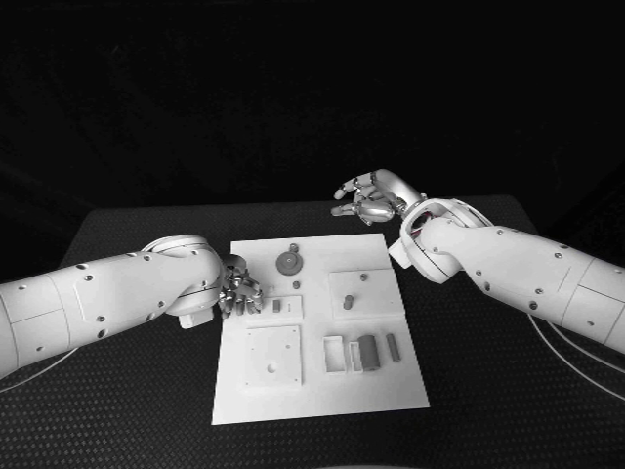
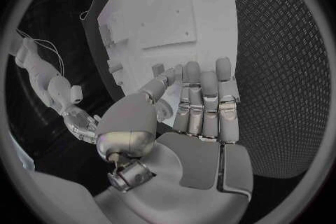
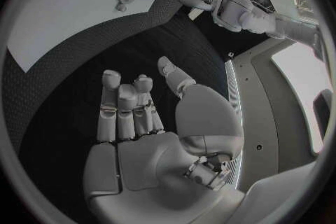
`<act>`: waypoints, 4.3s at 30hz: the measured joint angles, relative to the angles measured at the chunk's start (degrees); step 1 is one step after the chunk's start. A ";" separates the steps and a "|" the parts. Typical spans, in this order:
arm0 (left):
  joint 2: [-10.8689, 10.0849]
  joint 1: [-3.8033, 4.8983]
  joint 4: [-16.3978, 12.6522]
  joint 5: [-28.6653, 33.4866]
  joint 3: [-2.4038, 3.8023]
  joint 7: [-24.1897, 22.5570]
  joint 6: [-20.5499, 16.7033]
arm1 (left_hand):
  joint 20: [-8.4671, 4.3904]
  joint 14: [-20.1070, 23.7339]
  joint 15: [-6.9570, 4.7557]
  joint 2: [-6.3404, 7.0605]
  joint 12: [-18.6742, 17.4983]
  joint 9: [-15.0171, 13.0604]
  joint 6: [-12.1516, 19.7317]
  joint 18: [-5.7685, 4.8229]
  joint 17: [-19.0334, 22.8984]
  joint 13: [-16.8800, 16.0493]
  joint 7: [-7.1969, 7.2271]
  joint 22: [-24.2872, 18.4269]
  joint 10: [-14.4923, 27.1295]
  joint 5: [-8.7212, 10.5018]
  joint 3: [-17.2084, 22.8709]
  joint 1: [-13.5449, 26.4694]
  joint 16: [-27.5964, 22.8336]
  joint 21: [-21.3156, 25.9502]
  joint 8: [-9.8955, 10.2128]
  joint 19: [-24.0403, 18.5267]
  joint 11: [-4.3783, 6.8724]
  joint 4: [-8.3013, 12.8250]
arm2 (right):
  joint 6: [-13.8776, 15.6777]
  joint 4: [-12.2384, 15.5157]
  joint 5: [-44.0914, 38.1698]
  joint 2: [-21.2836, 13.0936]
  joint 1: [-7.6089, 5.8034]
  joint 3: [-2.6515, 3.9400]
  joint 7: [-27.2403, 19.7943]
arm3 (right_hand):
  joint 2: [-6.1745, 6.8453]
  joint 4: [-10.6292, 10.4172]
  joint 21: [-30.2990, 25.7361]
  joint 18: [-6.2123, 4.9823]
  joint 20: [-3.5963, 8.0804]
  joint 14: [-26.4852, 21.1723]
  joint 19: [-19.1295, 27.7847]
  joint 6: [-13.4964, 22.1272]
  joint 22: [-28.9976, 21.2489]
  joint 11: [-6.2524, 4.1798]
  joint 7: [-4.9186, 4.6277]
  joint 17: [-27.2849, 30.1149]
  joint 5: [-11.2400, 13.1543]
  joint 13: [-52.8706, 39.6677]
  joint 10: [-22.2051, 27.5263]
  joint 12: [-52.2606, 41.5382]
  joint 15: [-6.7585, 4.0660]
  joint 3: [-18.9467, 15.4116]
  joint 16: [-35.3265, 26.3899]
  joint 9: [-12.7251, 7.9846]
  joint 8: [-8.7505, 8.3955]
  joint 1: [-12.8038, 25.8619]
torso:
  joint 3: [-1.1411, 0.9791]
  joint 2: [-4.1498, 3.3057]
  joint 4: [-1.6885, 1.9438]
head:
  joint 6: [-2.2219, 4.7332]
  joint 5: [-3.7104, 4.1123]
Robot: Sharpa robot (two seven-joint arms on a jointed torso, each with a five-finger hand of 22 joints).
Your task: Assemble the parts on the task board
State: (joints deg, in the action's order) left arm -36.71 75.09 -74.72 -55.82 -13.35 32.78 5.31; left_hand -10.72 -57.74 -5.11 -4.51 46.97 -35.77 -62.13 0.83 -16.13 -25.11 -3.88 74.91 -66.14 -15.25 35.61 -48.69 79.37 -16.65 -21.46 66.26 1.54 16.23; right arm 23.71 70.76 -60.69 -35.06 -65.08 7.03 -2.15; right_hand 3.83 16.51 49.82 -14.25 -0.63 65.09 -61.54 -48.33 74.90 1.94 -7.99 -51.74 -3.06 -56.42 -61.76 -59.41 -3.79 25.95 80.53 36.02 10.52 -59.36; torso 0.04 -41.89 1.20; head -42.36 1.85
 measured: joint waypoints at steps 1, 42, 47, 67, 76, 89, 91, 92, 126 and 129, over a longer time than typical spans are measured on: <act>0.02 0.00 -0.02 -0.18 0.00 0.00 0.06 | 0.00 0.00 0.00 0.02 0.00 0.05 0.00 0.00 0.00 0.00 0.00 0.00 0.00 0.00 0.00 0.02 0.00 0.00 -0.01 0.00 0.00 0.00 | 0.00 0.00 0.00 -0.02 0.00 0.00 0.00 | 0.00 0.00 0.00 0.00 0.00 0.00 0.00 0.00 0.00 0.00 0.00 0.00 0.00 0.00 0.00 0.00 0.00 0.00 0.00 0.00 0.00 0.00 | -0.01 0.00 0.00 | 0.01 0.00; 0.46 -0.30 0.48 -1.82 -0.16 0.13 1.05 | -0.34 -1.13 -1.14 4.50 0.00 0.18 -0.41 0.01 -0.01 -0.36 0.42 0.03 -1.13 3.81 -4.99 4.45 0.01 0.00 -0.67 0.51 0.72 -3.02 | -0.07 -0.01 0.00 -0.06 0.00 0.00 0.01 | 0.00 0.00 -0.22 0.00 0.18 -0.10 -0.20 -0.09 0.00 0.00 -0.11 0.04 0.00 0.05 0.00 0.00 0.10 0.00 0.00 0.00 0.00 0.00 | 0.01 -0.02 -0.05 | 0.07 0.08; 0.50 -0.30 0.64 -1.83 -0.15 0.10 1.02 | -0.34 -1.13 -1.14 4.87 0.00 0.28 -0.41 0.01 -0.01 -0.46 0.42 0.03 -1.13 10.21 -5.07 4.81 0.01 0.00 -0.68 0.51 0.72 -4.14 | -0.08 -0.06 0.00 -0.03 0.00 0.00 0.01 | 0.00 0.00 -0.22 0.00 0.18 -0.10 -0.20 -0.09 0.00 0.00 -0.10 0.04 0.00 0.05 0.00 0.00 0.10 0.00 0.00 0.00 0.00 0.00 | 0.01 -0.02 -0.05 | 0.07 0.10; 0.10 -0.35 0.74 -1.89 -0.15 -0.44 0.33 | -0.86 -0.91 -1.35 8.36 -0.21 0.00 -0.41 0.01 -0.08 -0.79 0.42 0.01 -1.12 12.10 -11.48 8.83 0.24 0.40 -0.67 0.39 0.72 -4.24 | -0.09 -0.26 0.00 0.13 0.00 0.00 0.00 | 0.01 0.00 -0.22 0.00 0.09 -0.11 -0.10 0.01 0.00 0.00 -0.01 0.09 0.00 0.05 0.00 0.00 0.11 0.00 0.00 0.00 0.00 -0.01 | -0.01 0.00 -0.03 | 0.12 0.04; -1.45 -0.39 0.26 -1.16 0.23 -1.41 -2.14 | -0.69 0.79 -1.12 7.99 -1.36 0.11 1.45 0.01 0.25 -0.64 -0.12 0.01 0.22 12.10 -13.71 9.15 -0.20 1.80 0.12 -0.81 0.04 -1.50 | -0.09 -0.37 0.00 -0.01 0.00 0.00 -0.01 | 0.01 0.00 -0.22 0.00 0.08 -0.11 -0.10 0.03 0.00 0.00 0.00 0.09 0.00 0.09 0.00 0.00 0.11 0.00 0.00 0.00 0.00 -0.01 | 0.01 0.00 -0.08 | 0.26 0.22; -3.09 -0.34 0.79 7.65 1.18 -12.89 -13.72 | 3.56 7.38 3.67 7.69 -5.50 2.02 11.06 0.01 2.82 1.86 -4.79 -1.90 8.03 12.10 -12.18 0.06 -5.09 6.63 4.35 -7.13 -4.31 0.11 | -0.06 -0.53 0.00 -0.38 0.00 0.00 -0.04 | 0.01 0.00 -0.22 0.00 0.07 0.02 -0.08 -0.08 0.00 0.22 -0.12 0.08 0.00 0.09 0.21 0.00 -0.02 0.00 0.00 0.00 0.00 -0.01 | 0.01 0.03 0.04 | 0.73 0.59; -3.09 -0.36 1.04 8.19 1.17 -16.06 -15.88 | 3.64 7.42 3.71 7.97 -5.55 2.23 11.69 0.01 2.99 2.24 -5.10 -2.19 8.15 11.65 -9.23 -3.25 -5.32 6.89 4.43 -7.21 -4.44 -0.10 | -0.06 -0.55 0.00 -0.40 0.00 0.00 -0.05 | 0.01 0.00 -0.22 0.00 -0.01 0.02 -0.01 -0.08 0.00 0.22 -0.12 0.08 0.00 0.09 0.21 0.00 -0.02 0.00 0.00 0.00 0.00 -0.01 | 0.01 0.03 0.03 | 0.81 0.60; -3.08 -0.37 1.25 8.31 1.17 -18.12 -17.26 | 3.90 7.74 4.03 8.17 -6.01 2.24 11.76 0.01 3.20 2.51 -5.15 -2.34 8.51 11.03 -8.13 -4.62 -5.77 7.24 4.43 -7.47 -4.74 -0.02 | -0.06 -0.55 0.00 -0.44 0.00 0.00 -0.05 | 0.01 0.00 -0.22 0.00 -0.01 0.02 -0.01 -0.08 0.00 0.22 -0.12 0.08 0.00 0.09 0.21 0.00 -0.02 0.00 0.00 0.00 0.00 -0.01 | 0.03 0.03 0.03 | 0.88 0.60; 5.01 -3.50 6.60 -20.47 0.86 -36.60 -22.01 | 5.11 3.45 5.09 12.05 -36.02 6.40 9.42 0.08 -0.13 13.82 -4.91 -2.58 2.73 11.98 -6.62 -15.97 -8.05 9.51 5.04 -2.18 -7.83 0.10 | -0.08 -0.77 0.01 -0.37 0.01 0.00 -0.14 | 0.01 0.00 -0.22 0.00 0.10 -0.01 -0.29 0.02 0.00 0.21 -0.03 0.14 0.00 0.14 0.21 0.00 0.01 0.00 0.00 0.00 0.00 -0.01 | 0.01 -0.07 -0.11 | 1.34 0.59; 5.48 -3.69 7.07 -21.22 0.84 -36.60 -22.01 | 4.90 2.94 5.00 11.83 -36.63 6.59 9.42 0.25 -0.92 13.72 -4.91 -1.78 2.64 11.98 -6.62 -16.19 -6.81 8.82 5.20 -1.19 -7.77 0.10 | -0.08 -0.74 0.01 -0.38 0.01 0.00 -0.14 | 0.01 0.00 -0.22 0.00 0.10 -0.01 -0.29 0.02 0.00 0.21 -0.02 0.14 0.00 0.14 0.21 0.00 0.01 0.00 0.00 0.00 0.00 -0.01 | 0.01 -0.07 -0.11 | 1.28 0.73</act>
State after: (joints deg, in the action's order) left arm -31.22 71.40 -67.64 -77.04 -12.51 -3.81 -16.71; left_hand -5.83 -54.79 -0.11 7.32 10.34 -29.18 -52.71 1.08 -17.05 -11.38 -8.79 73.13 -63.50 -3.27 28.99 -64.89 72.56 -7.84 -16.26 65.07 -6.23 16.33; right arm 23.64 70.02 -60.68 -35.44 -65.07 7.03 -2.28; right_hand 3.84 16.51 49.59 -14.25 -0.53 65.08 -61.83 -48.31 74.90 2.15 -8.01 -51.60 -3.06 -56.28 -61.55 -59.41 -3.79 25.95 80.53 36.02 10.52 -59.36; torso 0.05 -41.96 1.09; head -41.08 2.57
